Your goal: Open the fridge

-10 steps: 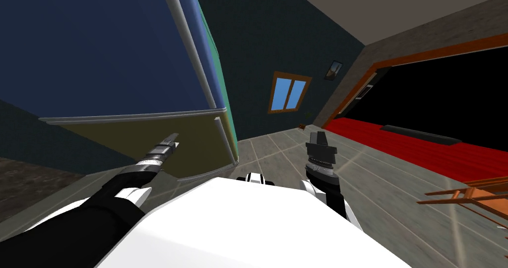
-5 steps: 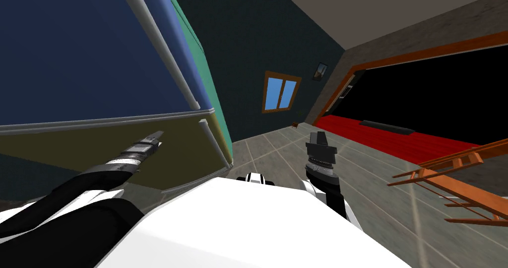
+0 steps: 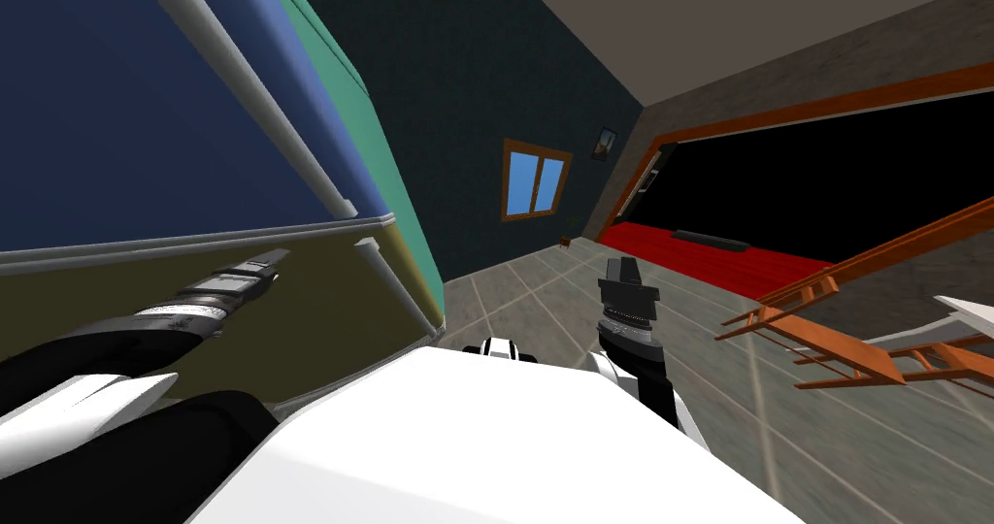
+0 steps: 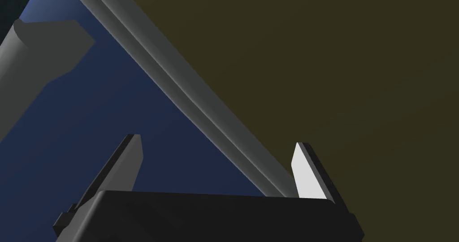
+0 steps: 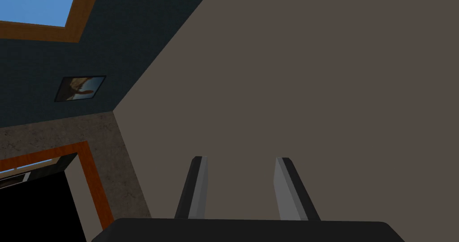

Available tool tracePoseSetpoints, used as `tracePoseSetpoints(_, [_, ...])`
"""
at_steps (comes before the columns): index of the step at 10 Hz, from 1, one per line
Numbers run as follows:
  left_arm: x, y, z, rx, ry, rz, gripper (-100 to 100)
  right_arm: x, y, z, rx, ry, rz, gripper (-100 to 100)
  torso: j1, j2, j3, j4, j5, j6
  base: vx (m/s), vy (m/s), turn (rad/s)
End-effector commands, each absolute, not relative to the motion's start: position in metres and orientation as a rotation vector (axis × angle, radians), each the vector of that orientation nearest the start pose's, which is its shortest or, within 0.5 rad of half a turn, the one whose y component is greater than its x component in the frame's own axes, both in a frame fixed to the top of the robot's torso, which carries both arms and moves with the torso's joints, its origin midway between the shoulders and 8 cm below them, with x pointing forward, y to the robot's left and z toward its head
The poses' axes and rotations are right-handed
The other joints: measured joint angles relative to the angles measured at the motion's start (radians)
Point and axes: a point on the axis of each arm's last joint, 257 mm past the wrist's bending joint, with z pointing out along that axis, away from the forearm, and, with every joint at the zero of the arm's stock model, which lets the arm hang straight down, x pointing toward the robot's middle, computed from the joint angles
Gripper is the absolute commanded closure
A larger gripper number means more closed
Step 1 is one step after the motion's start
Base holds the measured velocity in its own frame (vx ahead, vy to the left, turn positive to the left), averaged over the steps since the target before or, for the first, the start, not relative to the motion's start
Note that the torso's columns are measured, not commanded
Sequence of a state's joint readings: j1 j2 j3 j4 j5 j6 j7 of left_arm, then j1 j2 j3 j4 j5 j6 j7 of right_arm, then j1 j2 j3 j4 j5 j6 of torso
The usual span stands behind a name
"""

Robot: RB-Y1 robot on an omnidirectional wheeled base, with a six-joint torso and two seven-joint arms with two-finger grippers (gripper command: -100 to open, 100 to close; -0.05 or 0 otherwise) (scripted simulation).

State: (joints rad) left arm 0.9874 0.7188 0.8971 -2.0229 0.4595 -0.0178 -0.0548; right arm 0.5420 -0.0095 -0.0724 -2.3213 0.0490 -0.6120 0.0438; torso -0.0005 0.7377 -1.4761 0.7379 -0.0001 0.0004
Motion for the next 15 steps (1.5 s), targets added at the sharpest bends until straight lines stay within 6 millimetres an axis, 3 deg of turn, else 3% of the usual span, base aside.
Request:
tracePoseSetpoints(1, [0.228,0.689,0.039,-0.88,1.199,-0.138,-100,0.31,-0.29,0.05,0.496,0.583,1.171,0,-0.001,0.0,0.0,0.0,-0.001,0.0,0.049,-0.116,-0.157])
tracePoseSetpoints(8, [0.23,0.714,0.105,-0.836,1.208,-0.029,-100,0.31,-0.29,0.05,0.496,0.583,1.171,0,0.001,0.001,0.001,0.0,0.0,-0.001,0.061,-0.083,-0.129])
tracePoseSetpoints(11, [0.229,0.711,0.104,-0.836,1.208,-0.036,-100,0.31,-0.29,0.05,0.496,0.584,1.171,0,0.007,-0.001,-0.001,0.0,0.002,-0.001,0.053,0.024,-0.005])
tracePoseSetpoints(12, [0.229,0.711,0.105,-0.837,1.208,-0.036,100,0.31,-0.29,0.05,0.496,0.583,1.171,0,0.004,0.0,0.0,0.0,0.002,0.0,0.008,0.004,-0.012])
tracePoseSetpoints(14, [0.252,0.677,0.111,-0.769,1.242,-0.108,100,0.31,-0.29,0.05,0.496,0.583,1.171,0,0.003,0.008,0.005,0.002,0.002,-0.001,-0.231,-0.009,0.046])
tracePoseSetpoints(15, [0.252,0.677,0.111,-0.769,1.242,-0.108,100,0.31,-0.29,0.05,0.496,0.583,1.172,0,0.002,0.016,0.01,0.005,0.001,-0.002,-0.294,0.036,-0.023])
